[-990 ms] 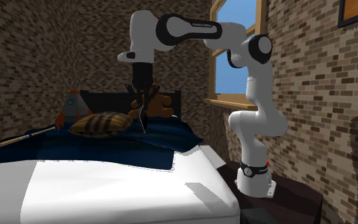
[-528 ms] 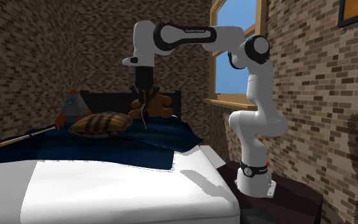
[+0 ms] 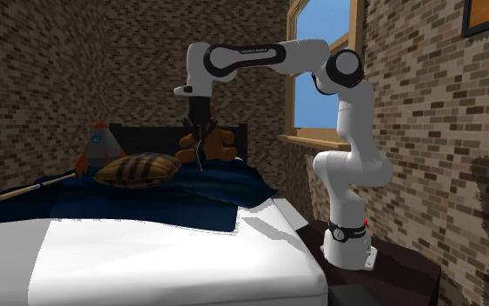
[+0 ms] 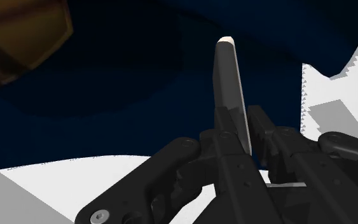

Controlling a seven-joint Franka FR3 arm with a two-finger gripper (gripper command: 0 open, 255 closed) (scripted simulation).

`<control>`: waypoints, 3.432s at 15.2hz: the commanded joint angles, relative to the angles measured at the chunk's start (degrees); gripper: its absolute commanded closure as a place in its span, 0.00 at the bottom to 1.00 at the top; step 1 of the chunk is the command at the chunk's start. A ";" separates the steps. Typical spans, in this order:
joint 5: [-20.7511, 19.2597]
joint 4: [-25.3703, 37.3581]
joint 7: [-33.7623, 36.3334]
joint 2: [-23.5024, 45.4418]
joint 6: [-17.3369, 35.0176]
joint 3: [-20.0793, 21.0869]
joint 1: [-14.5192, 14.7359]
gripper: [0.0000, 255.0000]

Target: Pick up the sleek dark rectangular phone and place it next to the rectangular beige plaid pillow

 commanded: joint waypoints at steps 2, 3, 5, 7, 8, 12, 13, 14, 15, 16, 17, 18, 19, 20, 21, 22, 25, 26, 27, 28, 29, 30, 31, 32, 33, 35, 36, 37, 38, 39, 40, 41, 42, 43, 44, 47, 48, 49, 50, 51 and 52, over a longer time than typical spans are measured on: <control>1.83 2.57 -5.70 2.74 -0.32 -3.73 -1.41 1.00; 2.73 3.46 -7.71 3.93 -0.35 -5.06 -1.91 1.00; 4.61 4.33 -11.35 6.27 0.31 -7.23 -3.09 1.00; 4.42 2.65 -11.20 6.06 1.87 -7.16 -3.13 1.00; 4.36 1.83 -11.14 5.99 2.64 -7.15 -3.13 1.00; 4.27 -1.28 -11.06 5.94 5.72 -7.22 -3.18 1.00; 4.30 -2.02 -11.07 5.98 6.49 -7.25 -3.19 1.00; 4.35 -2.75 -11.10 6.05 7.26 -7.29 -3.21 1.00; 4.41 -3.46 -11.14 6.14 8.02 -7.33 -3.24 1.00; 4.49 -4.16 -11.20 6.25 8.79 -7.38 -3.26 1.00; 4.60 -4.85 -11.27 6.39 9.55 -7.44 -3.28 1.00; 4.72 -5.52 -11.36 6.54 10.32 -7.50 -3.30 1.00; 4.86 -6.18 -11.46 6.72 11.08 -7.56 -3.33 1.00; 5.03 -6.82 -11.58 6.92 11.84 -7.63 -3.36 1.00; 5.21 -7.46 -11.71 7.14 12.60 -7.70 -3.38 1.00; 5.42 -8.07 -11.86 7.39 13.36 -7.77 -3.41 1.00; 6.17 -9.85 -12.40 8.25 15.63 -7.98 -3.52 1.00; 6.47 -10.42 -12.61 8.59 16.38 -8.05 -3.56 1.00; 6.79 -10.97 -12.84 8.94 17.13 -8.12 -3.60 1.00; 7.14 -11.51 -13.09 9.32 17.88 -8.17 -3.65 1.00; 7.51 -12.04 -13.35 9.72 18.63 -8.22 -3.71 1.00; 7.91 -12.56 -13.64 10.13 19.37 -8.26 -3.78 1.00; 8.33 -13.06 -13.94 10.57 20.11 -8.30 -3.84 1.00; 8.78 -13.55 -14.25 11.03 20.85 -8.32 -3.92 1.00; 9.26 -14.02 -14.59 11.52 21.58 -8.36 -3.99 1.00; 10.28 -14.93 -15.32 12.53 23.03 -8.33 -4.21 1.00; 10.84 -15.37 -15.70 13.07 23.75 -8.30 -4.32 1.00; 10.70 -14.19 -15.46 12.71 23.31 -8.17 -4.15 1.00; 10.70 -14.19 -15.46 12.72 23.31 -8.18 -4.15 0.00; 9.11 -14.87 -14.80 9.94 23.99 -8.69 -4.15 0.00; 7.41 -15.54 -14.07 7.09 24.62 -9.06 -4.28 0.00; 5.68 -16.18 -13.32 4.21 25.19 -9.19 -4.66 0.00; 4.88 -16.48 -13.00 2.86 25.45 -9.05 -5.04 0.00; 5.58 -16.87 -13.49 3.53 26.21 -9.05 -5.22 0.00; 6.25 -17.25 -13.98 4.20 26.95 -9.25 -5.17 0.00; 8.53 -18.30 -15.61 6.34 29.15 -9.93 -4.93 0.00; 9.39 -18.62 -16.21 7.11 29.86 -10.12 -4.87 0.00; 10.30 -18.92 -16.85 7.91 30.56 -10.27 -4.85 0.00; 10.85 -19.09 -17.24 8.39 30.96 -10.33 -4.86 0.00; 10.85 -19.09 -17.24 8.39 30.96 -10.31 -4.88 0.00; 10.84 -19.09 -17.24 8.39 30.96 -10.30 -4.89 0.00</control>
